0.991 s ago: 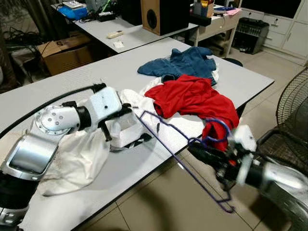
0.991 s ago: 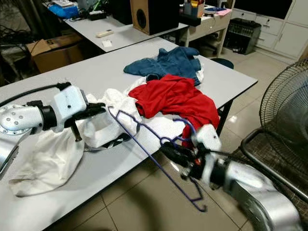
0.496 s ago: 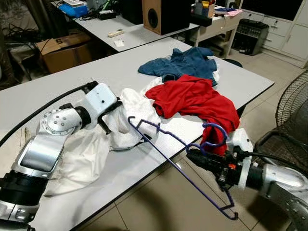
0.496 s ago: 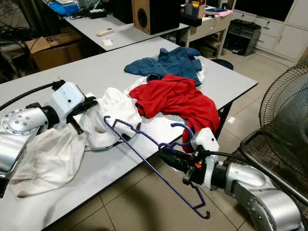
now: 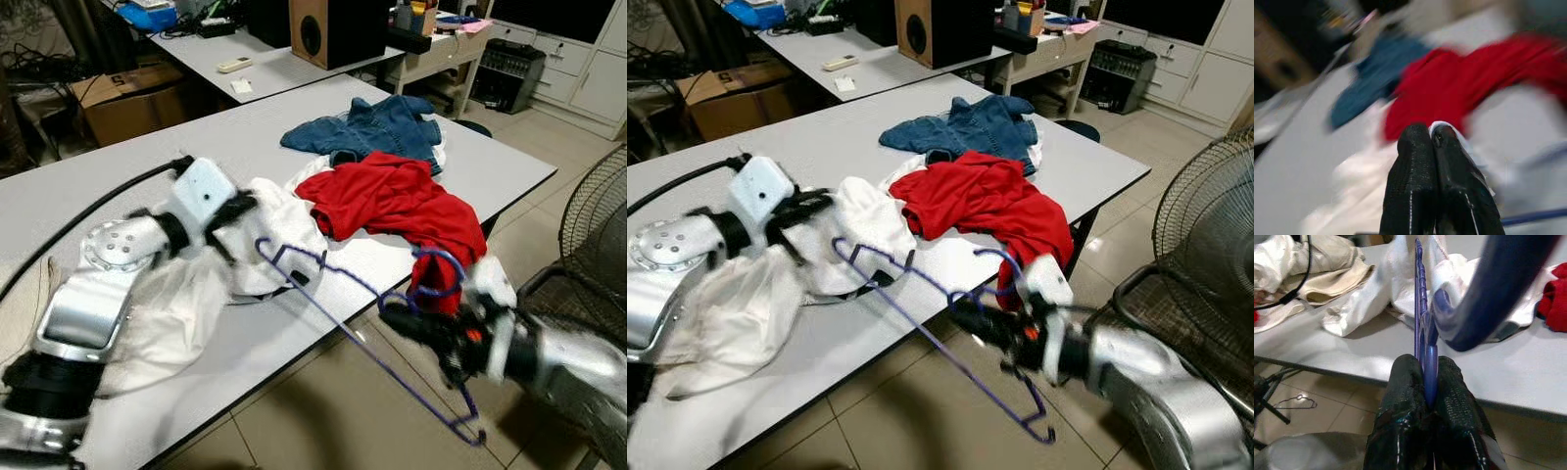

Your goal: Hang hanger

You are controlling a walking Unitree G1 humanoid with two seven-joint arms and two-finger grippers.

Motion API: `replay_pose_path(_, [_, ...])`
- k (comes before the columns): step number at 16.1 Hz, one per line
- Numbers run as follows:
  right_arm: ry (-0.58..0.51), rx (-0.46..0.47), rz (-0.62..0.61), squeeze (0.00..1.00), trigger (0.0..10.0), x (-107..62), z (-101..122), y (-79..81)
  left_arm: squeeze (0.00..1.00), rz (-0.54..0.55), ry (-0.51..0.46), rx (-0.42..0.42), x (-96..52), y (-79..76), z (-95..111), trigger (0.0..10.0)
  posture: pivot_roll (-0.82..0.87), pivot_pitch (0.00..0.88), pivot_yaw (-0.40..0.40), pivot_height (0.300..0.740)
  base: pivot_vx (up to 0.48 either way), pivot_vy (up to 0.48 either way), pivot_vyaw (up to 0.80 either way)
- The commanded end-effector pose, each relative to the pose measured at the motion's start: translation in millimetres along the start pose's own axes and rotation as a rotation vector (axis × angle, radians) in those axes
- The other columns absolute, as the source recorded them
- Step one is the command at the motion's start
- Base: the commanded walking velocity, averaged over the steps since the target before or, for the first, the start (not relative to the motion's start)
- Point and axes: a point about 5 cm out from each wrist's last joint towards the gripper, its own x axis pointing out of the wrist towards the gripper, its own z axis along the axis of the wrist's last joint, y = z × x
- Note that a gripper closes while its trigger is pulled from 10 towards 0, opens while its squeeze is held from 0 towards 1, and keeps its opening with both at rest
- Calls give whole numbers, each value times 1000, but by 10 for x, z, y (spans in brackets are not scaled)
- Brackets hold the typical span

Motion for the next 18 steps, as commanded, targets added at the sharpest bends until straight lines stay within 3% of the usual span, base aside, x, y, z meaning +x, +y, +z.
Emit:
replay_pose_path(1, [14, -1, -27, 0, 10000, 30, -23, -47, 0, -54, -34, -20, -7, -54, 55, 0, -32, 5, 39, 740, 0, 0, 0])
replay_pose_path(4, [-57, 38, -89, 0, 10000, 213, 47, -240, 0, -119, 13, -32, -4, -145, -1, 0, -25, 3, 34, 740, 0, 0, 0])
replay_pose_path(7, [-96, 56, -80, 0, 10000, 255, 97, -232, 0, -34, 43, -6, -32, -50, -41, 0, -21, 4, 27, 740, 0, 0, 0])
replay_pose_path(8, [-133, 80, -126, 0, 10000, 245, 107, -268, 0, 42, 55, 21, -54, 48, -46, 0, -20, 4, 24, 740, 0, 0, 0])
replay_pose_path(9, [-190, 204, -287, 0, 10000, 192, 83, -432, 0, 94, 47, 43, -81, 136, -23, 0, -24, 3, 25, 740, 0, 0, 0])
replay_pose_path(10, [-207, 288, -355, 0, 10000, 171, 43, -505, 0, 114, 38, 49, -92, 172, -4, 0, -24, 3, 25, 740, 0, 0, 0])
replay_pose_path(14, [-83, 287, -243, 0, 10000, 229, -118, -368, 0, 71, -28, 82, -73, 156, 86, 0, -29, 0, 32, 740, 0, 0, 0])
replay_pose_path(16, [-76, 218, -132, 0, 10000, 245, -60, -243, 0, 116, -45, 94, -63, 186, 120, 0, -29, 0, 32, 740, 0, 0, 0])
replay_pose_path(18, [-76, 152, 2, 0, 10000, 206, 42, -86, 0, 259, -60, 123, -74, 363, 170, 0, -25, 0, 28, 740, 0, 0, 0])
